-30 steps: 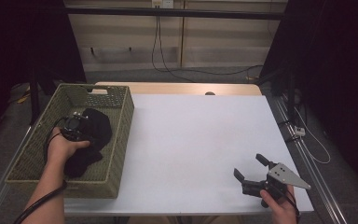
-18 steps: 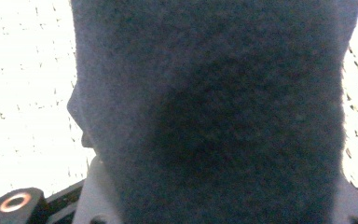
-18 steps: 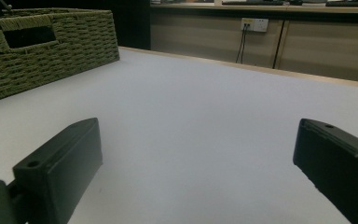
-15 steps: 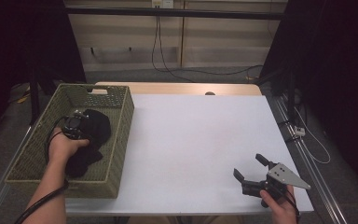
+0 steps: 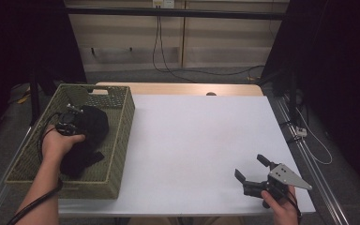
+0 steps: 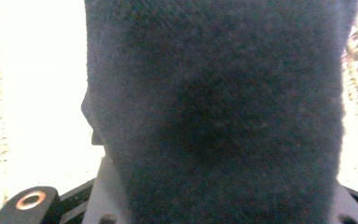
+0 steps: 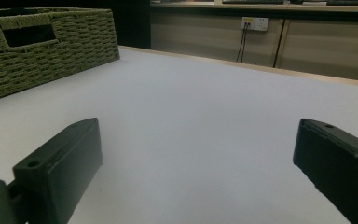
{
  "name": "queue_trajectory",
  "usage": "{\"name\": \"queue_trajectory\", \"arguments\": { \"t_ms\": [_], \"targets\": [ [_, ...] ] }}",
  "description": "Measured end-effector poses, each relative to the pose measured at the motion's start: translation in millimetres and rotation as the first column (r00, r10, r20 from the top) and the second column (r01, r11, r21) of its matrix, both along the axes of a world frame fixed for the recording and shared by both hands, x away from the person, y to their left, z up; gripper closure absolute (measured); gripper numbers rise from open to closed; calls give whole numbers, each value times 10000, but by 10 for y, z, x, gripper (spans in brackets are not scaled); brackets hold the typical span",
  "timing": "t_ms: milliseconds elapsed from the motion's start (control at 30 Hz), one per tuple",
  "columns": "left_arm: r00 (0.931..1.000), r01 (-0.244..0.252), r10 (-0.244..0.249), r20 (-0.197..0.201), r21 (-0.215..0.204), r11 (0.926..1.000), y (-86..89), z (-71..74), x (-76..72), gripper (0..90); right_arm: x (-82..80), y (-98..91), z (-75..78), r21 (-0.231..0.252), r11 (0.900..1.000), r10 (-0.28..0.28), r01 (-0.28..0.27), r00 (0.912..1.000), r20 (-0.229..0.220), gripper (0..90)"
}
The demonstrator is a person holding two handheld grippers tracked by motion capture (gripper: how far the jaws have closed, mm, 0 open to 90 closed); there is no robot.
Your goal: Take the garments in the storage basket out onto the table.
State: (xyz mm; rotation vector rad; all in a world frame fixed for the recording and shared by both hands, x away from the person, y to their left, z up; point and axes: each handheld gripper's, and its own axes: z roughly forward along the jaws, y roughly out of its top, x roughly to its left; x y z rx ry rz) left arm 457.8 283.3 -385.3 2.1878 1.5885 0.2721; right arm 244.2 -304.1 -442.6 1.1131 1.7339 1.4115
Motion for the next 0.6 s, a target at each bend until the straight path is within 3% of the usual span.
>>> {"name": "queue_trajectory", "arguments": {
  "t_ms": [167, 200, 233, 267, 300, 333, 433, 500, 600],
  "targets": [
    [9997, -2, 8, 241, -224, 9997, 21, 201, -8, 559, 2, 4, -1, -18, 10000, 15, -15, 10000, -10, 4],
    [9992, 53, -40, 388, -336, 9994, 27, 319, -15, 559, 2, 5, -1, -27, 10000, 9, -9, 10000, -12, 4],
    [9992, 53, -40, 388, -336, 9994, 27, 319, -15, 560, 2, 5, -1, -32, 10000, 7, -7, 10000, -12, 4],
    [9987, 195, -175, 473, -429, 9989, 21, 452, -21, 560, 2, 5, -1, -26, 10000, 1, -1, 10000, -13, 4],
    [9987, 195, -175, 473, -429, 9989, 21, 452, -21, 559, 2, 5, -2, -16, 10000, 14, -14, 10000, -9, 4],
    [9984, 287, -268, 506, -375, 9989, 2, 574, -27, 559, 2, 5, -1, -16, 10000, 13, -13, 10000, -10, 4],
    [9981, 410, -387, 485, -469, 9981, -21, 737, -18, 559, 2, 6, -1, -33, 10000, 16, -16, 10000, -17, 4],
    [9979, 471, -442, 482, -624, 9969, -32, 801, -9, 559, 3, 7, -1, -36, 10000, 38, -38, 10000, -7, 4],
    [9977, 532, -492, 474, -864, 9948, -78, 1023, 13, 559, 2, 10, 0, -14, 10000, 77, -77, 10000, 10, 4]
  ]
}}
